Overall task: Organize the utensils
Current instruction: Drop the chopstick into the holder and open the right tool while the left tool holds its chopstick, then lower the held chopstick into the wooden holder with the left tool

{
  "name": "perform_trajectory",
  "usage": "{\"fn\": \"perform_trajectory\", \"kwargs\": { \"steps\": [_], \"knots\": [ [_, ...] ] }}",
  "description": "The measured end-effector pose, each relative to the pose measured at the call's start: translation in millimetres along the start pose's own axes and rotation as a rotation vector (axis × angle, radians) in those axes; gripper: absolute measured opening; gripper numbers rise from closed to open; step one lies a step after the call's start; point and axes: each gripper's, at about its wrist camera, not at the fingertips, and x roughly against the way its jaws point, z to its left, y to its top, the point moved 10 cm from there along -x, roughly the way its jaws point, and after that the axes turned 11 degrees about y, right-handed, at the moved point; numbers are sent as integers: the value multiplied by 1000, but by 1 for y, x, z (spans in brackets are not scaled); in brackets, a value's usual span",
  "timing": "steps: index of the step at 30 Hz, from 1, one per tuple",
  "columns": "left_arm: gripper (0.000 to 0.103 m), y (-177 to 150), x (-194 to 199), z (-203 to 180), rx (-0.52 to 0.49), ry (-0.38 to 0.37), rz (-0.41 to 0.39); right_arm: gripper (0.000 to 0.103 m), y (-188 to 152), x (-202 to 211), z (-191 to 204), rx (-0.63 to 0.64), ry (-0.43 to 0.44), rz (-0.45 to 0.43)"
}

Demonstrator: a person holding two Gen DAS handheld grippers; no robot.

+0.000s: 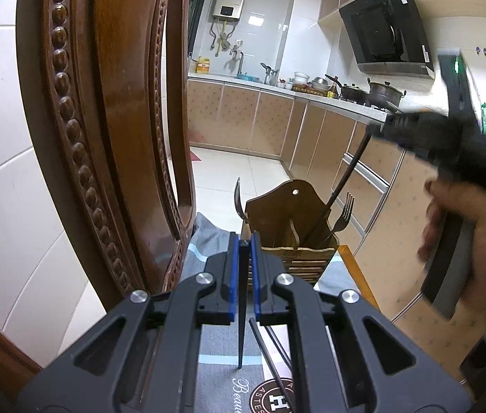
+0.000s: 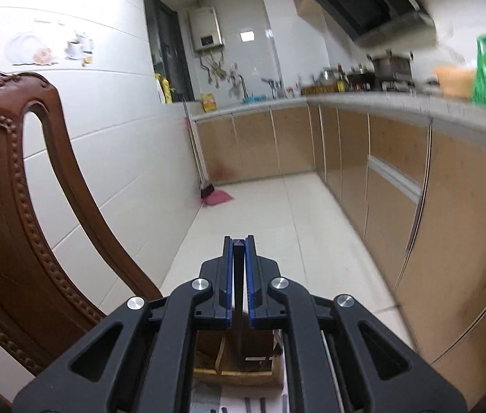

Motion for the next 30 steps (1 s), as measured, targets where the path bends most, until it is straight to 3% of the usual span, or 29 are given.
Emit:
{"fn": "perform_trajectory", "kwargs": {
  "steps": [5, 10, 15, 18, 20, 24, 30],
  "knots": [
    [7, 0, -1, -1, 0, 1, 3, 16, -36, 8, -12, -25, 50, 44],
    [7, -1, 2, -3, -14, 5, -4, 61, -80, 68, -26, 10, 52, 2],
    [7, -1, 3, -5, -24, 13, -9, 64, -149, 120, -44, 37, 31, 39],
    [7, -1, 4, -6, -32, 22, -15, 68, -186, 140, -58, -30, 27, 91],
    [7, -2, 5, -4, -26, 21, -14, 69, -193, 146, -60, -58, 50, 97],
    [7, -2, 4, -1, -23, 32, -12, 70, -196, 144, -62, 48, 3, 102],
    [7, -2, 8, -4, -50, 57, -14, 70, -194, 145, -72, -6, 43, 109]
  ]
}}
